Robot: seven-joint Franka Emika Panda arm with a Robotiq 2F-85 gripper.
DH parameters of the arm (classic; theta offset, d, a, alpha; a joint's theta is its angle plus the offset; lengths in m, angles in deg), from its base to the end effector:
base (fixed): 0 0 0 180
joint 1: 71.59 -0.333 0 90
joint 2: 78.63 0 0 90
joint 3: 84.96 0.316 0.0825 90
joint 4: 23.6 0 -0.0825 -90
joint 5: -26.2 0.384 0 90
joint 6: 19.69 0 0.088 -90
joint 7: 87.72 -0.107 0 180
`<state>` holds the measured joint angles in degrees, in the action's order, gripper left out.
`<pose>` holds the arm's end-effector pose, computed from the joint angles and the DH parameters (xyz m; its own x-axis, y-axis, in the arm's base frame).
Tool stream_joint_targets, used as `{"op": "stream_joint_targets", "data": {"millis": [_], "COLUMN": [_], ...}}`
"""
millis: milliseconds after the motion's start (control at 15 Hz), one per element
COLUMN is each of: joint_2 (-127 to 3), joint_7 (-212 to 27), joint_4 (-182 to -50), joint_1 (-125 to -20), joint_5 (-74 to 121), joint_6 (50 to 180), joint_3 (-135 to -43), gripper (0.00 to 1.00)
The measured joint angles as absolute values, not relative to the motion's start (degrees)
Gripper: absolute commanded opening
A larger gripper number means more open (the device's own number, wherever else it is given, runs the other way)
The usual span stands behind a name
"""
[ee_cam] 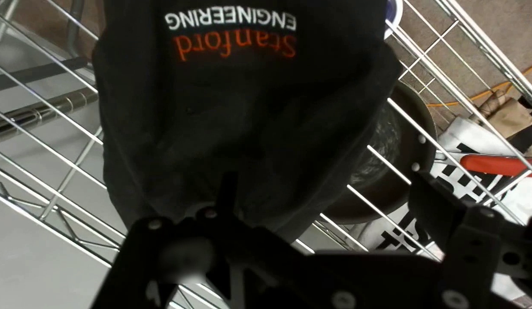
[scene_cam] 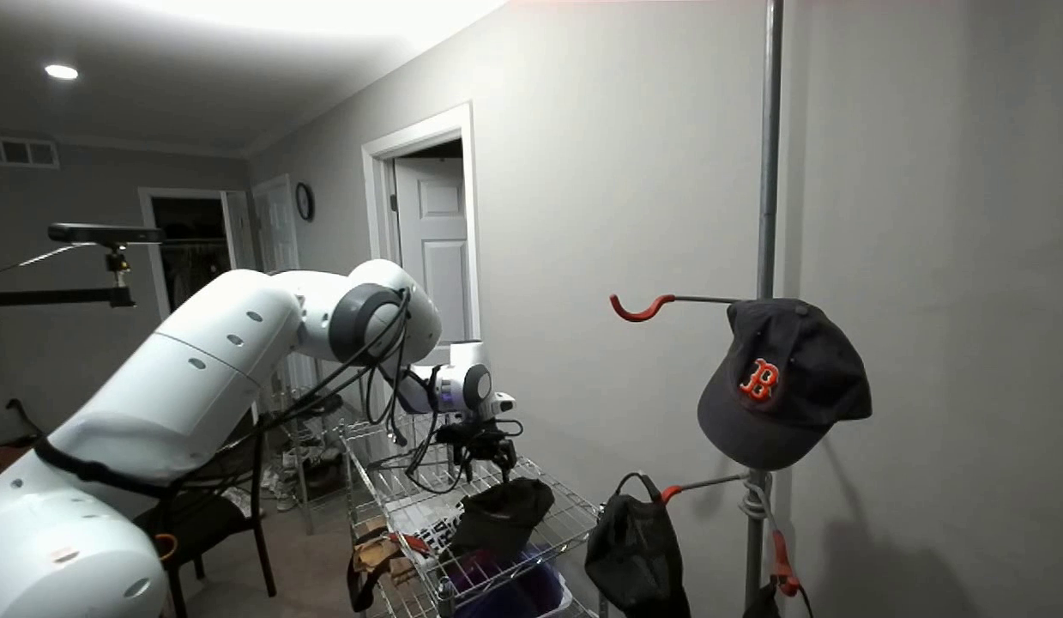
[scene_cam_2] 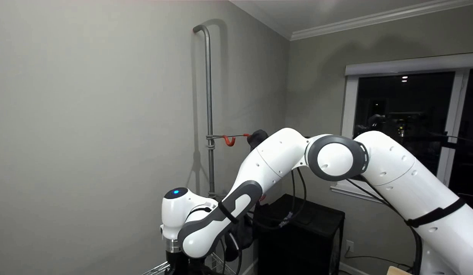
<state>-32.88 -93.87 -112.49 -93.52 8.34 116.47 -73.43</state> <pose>0.6039 0.3696 0.1873 0.8033 0.5934 0.0518 0.5892 -0.8043 0.0768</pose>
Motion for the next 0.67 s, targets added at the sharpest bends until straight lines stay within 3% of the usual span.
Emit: {"op": "stream_joint_targets", "data": {"millis": [133,200,333,667], "joint_2": [-31.23,-30.55,-29.38,-27.83], "joint_7": [-93.86,-93.85,-93.84,-93.82], "joint_4": [-111.33,-110.85,-110.06,-109.04], "joint_1": [-93.52,-93.52,-93.52,-93.52], "joint_5": [9.08,9.45,10.08,10.30], "joint_6": [116.45,116.44,116.45,116.45], "joint_3": [-73.60,-73.72,-73.98,-74.37], "gripper": [0.98,0.74,0.69,0.36]}}
